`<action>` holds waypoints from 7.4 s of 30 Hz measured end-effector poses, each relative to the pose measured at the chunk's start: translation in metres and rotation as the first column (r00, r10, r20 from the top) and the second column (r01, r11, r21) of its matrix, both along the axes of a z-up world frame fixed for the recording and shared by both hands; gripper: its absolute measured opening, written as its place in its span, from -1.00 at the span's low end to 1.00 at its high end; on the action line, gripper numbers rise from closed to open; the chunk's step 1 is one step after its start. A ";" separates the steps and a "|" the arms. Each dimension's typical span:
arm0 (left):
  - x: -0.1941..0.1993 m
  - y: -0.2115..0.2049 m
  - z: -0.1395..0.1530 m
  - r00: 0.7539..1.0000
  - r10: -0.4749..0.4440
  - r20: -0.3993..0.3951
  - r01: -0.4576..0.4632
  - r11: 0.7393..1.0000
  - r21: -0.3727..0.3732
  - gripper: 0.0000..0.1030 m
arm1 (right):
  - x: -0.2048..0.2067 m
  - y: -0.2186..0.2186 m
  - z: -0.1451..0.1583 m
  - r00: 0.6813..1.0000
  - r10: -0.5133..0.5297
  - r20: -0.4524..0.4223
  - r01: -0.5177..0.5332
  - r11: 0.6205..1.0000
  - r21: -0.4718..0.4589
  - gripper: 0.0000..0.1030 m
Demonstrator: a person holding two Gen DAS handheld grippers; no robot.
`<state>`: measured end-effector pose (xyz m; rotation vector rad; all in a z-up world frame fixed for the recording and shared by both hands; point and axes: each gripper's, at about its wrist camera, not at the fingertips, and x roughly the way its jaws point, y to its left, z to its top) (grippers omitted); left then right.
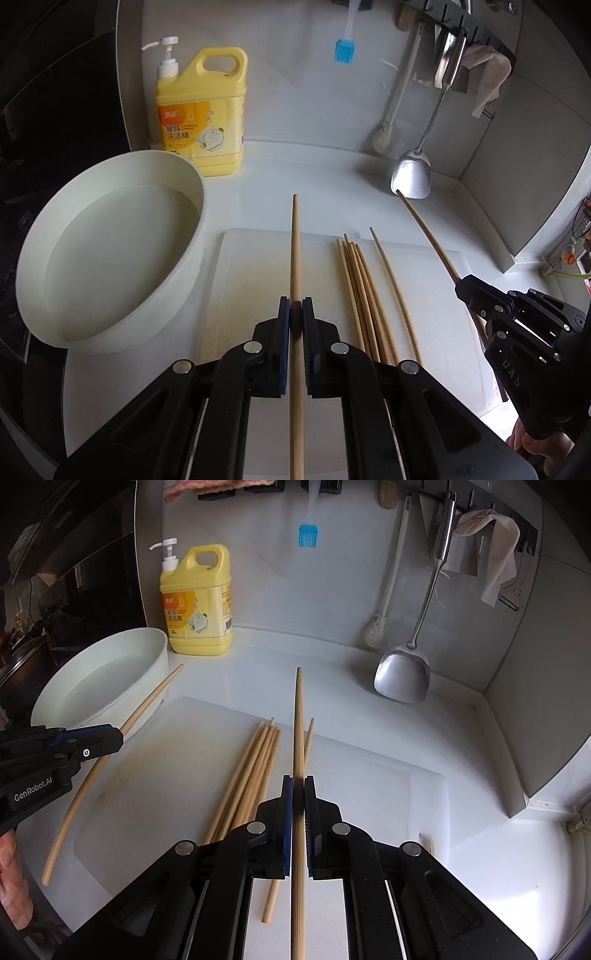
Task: Organize utensils
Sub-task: 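Carry the left tool's chopstick over the white basin while the right tool carries its own, then open the left tool to drop its chopstick while the right tool releases its own, then move the left tool back to the chopsticks while the right tool returns too, then close the left tool on another chopstick while the right tool grasps one too, then carry the left tool's chopstick over the basin while the right tool carries its own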
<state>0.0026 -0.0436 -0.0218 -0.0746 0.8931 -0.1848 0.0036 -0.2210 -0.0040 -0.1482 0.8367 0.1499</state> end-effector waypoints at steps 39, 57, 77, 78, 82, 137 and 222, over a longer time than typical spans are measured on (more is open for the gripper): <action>0.120 0.234 -0.034 0.981 0.128 -0.144 -0.124 0.992 0.038 -0.86 | 0.159 0.264 -0.038 0.966 0.128 -0.222 -0.053 0.948 0.315 -0.89; 0.153 0.233 -0.062 0.960 0.150 -0.237 -0.138 0.988 0.065 -0.75 | 0.183 0.270 -0.065 0.933 0.118 -0.340 -0.012 0.954 0.301 -0.85; 0.128 0.246 -0.031 0.968 0.178 -0.176 -0.162 0.982 0.099 0.47 | 0.155 0.247 -0.044 0.958 0.078 -0.277 -0.002 0.964 0.265 -0.08; 0.126 0.247 -0.029 0.969 0.177 -0.171 -0.162 0.982 0.098 0.50 | 0.153 0.247 -0.042 0.960 0.078 -0.269 -0.005 0.965 0.261 -0.05; 0.120 0.246 -0.021 0.975 0.164 -0.149 -0.151 0.984 0.097 0.60 | 0.142 0.242 -0.034 0.968 0.062 -0.242 0.001 0.968 0.253 0.07; 0.006 -0.025 -0.045 0.989 0.065 -0.135 -0.049 0.992 0.120 0.87 | -0.001 -0.054 -0.068 0.970 -0.181 -0.161 0.209 0.962 0.177 0.39; 0.005 -0.060 -0.076 0.988 0.062 -0.142 -0.061 0.998 0.012 -0.86 | 0.018 -0.048 -0.085 0.993 0.009 -0.117 0.013 0.982 0.189 -0.88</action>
